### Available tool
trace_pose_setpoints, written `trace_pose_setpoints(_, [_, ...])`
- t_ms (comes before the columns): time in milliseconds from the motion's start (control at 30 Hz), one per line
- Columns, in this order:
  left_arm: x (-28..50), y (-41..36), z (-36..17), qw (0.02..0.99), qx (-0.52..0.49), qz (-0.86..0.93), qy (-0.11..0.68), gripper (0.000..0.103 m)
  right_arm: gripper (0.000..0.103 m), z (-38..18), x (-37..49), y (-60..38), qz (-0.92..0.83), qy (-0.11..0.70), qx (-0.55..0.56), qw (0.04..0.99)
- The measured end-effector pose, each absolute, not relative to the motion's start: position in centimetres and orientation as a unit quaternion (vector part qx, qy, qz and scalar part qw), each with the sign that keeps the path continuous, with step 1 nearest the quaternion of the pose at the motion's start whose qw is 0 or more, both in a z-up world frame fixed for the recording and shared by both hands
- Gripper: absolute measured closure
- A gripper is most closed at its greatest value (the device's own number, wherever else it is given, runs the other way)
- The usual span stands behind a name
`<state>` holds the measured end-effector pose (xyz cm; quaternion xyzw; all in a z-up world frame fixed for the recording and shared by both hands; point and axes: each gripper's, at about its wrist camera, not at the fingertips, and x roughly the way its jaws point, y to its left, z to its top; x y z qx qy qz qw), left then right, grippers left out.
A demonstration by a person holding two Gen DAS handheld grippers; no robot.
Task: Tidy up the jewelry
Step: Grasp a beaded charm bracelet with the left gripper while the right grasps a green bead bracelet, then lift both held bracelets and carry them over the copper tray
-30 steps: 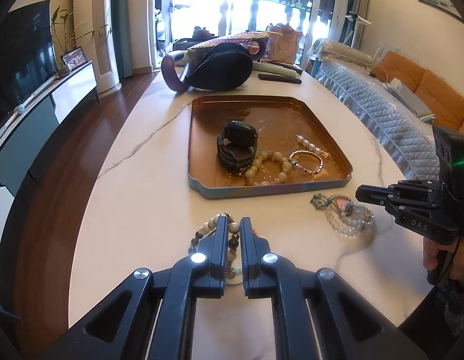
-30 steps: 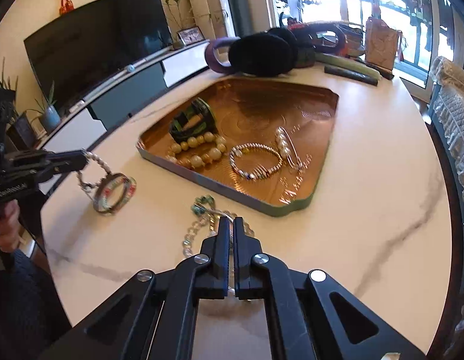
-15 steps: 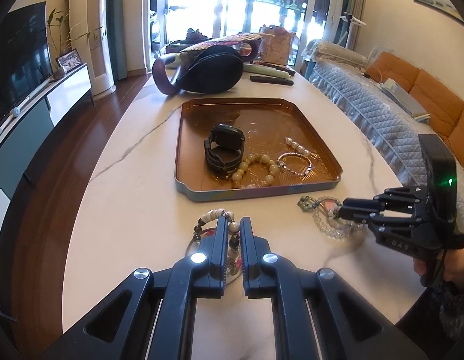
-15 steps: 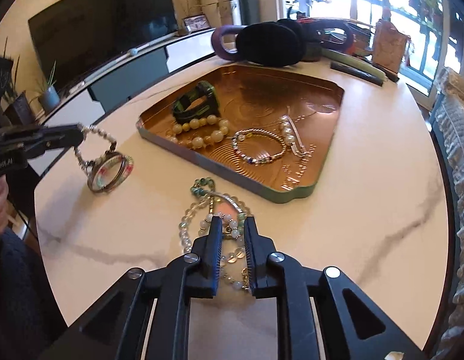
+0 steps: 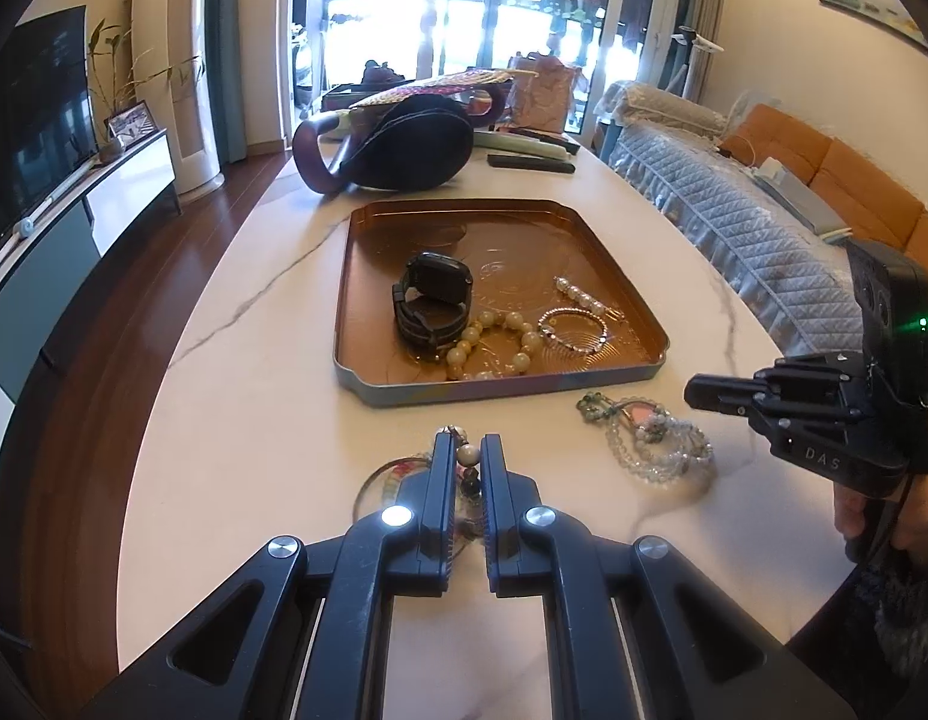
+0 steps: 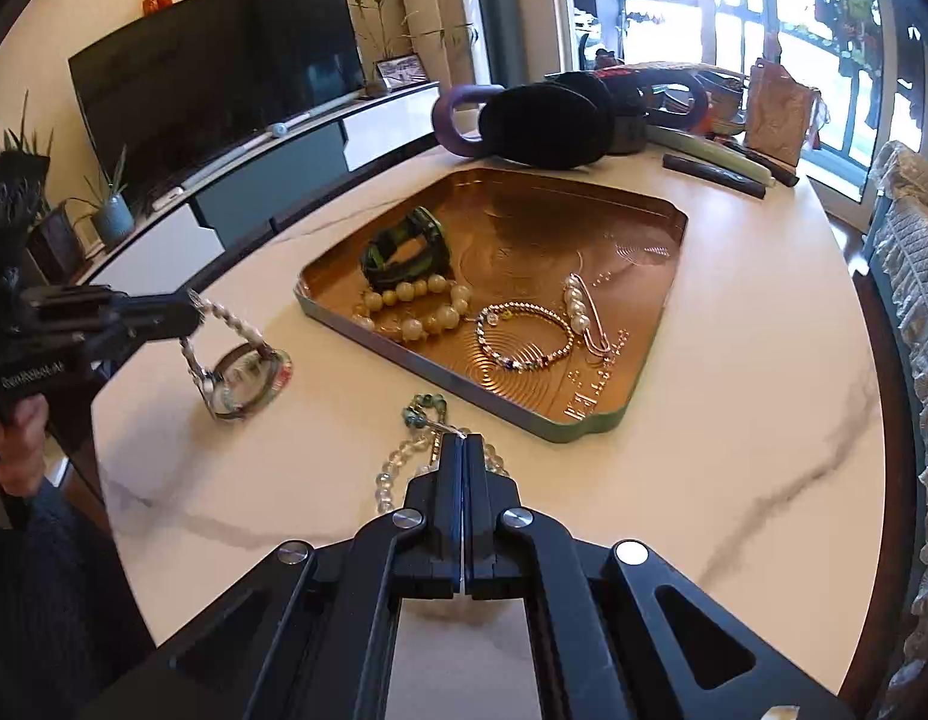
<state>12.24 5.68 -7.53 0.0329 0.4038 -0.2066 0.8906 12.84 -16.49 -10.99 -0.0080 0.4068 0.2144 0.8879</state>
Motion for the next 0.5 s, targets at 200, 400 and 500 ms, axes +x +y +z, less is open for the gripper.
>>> trace_pose_setpoints(200, [11.9, 5.3, -7.5, 0.889, 0.039, -0.211, 0.405, 0.095, 0.097, -12.5, 13.2, -16.5, 0.206, 0.439, -0.02, 0.875])
trace_pose_setpoints(400, [11.9, 5.2, -7.4, 0.889, 0.039, -0.214, 0.404, 0.095, 0.092, -13.4, 13.1, -15.4, 0.207, 0.447, -0.054, 0.869])
trace_pose_setpoints(500, [11.9, 5.2, -7.4, 0.887, 0.04, -0.216, 0.405, 0.095, 0.091, -13.5, 13.1, -15.3, 0.209, 0.447, -0.062, 0.867])
